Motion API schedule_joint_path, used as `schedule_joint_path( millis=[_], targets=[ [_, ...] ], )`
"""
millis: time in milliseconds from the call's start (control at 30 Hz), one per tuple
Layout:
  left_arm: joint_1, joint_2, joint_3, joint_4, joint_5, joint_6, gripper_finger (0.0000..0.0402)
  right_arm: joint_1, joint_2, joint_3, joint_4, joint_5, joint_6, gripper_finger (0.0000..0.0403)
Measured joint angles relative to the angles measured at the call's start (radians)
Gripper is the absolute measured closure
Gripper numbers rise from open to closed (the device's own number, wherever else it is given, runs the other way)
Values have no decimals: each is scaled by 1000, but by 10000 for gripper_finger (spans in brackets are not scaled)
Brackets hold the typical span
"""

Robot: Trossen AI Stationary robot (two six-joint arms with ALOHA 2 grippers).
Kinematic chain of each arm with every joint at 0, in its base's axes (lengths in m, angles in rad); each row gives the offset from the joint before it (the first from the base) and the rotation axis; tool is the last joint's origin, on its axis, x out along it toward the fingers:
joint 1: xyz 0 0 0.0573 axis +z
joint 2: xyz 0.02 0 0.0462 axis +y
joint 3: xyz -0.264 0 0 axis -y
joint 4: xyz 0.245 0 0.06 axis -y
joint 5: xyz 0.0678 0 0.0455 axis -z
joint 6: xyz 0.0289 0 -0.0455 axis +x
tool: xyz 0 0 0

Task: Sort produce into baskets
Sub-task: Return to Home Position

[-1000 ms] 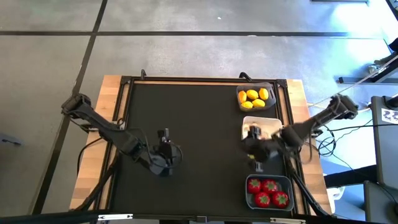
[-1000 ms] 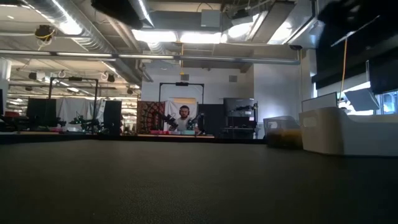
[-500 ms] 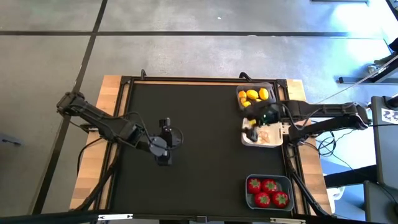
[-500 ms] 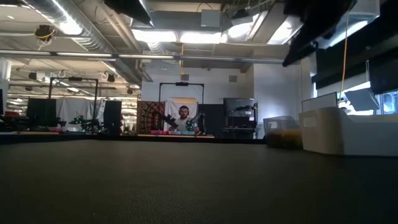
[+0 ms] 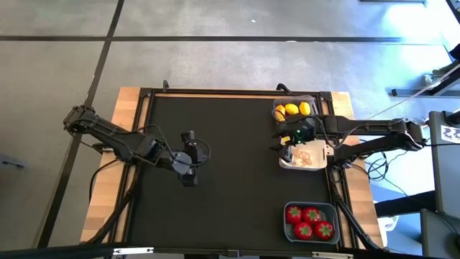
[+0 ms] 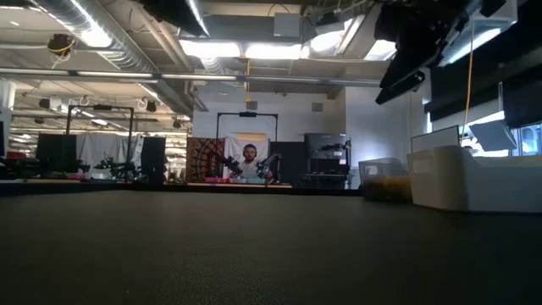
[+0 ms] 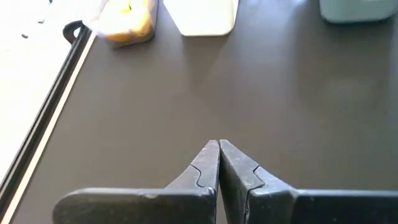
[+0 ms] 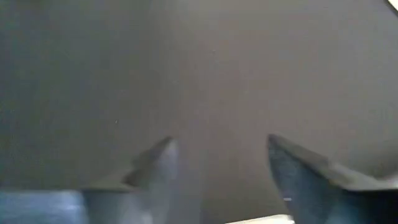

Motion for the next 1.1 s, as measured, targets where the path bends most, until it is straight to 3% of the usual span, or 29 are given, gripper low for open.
schedule_joint_path(
  millis=[67,200,233,467,767,900,1100],
  targets=[
    [0,-4,-1,-22,1,-2,399,11,0,0,-1,-10,-32,190],
    [0,-40,-1,-51,1,-17,400,12,-43,-5,-3,-53,-108,362],
    [0,-50,-8,-45,1,-17,400,11,-63,-15,15,-65,-121,381],
    [5,-213,-202,94,10,-18,401,11,-255,-155,218,-122,-200,353],
    [32,-504,-497,399,69,76,398,11,-528,-345,423,-191,-184,381],
    [32,-602,-571,459,9,84,392,11,-667,-463,452,-158,-121,386],
    [32,-675,-590,389,-24,70,393,11,-828,-629,560,-61,27,386]
  ],
)
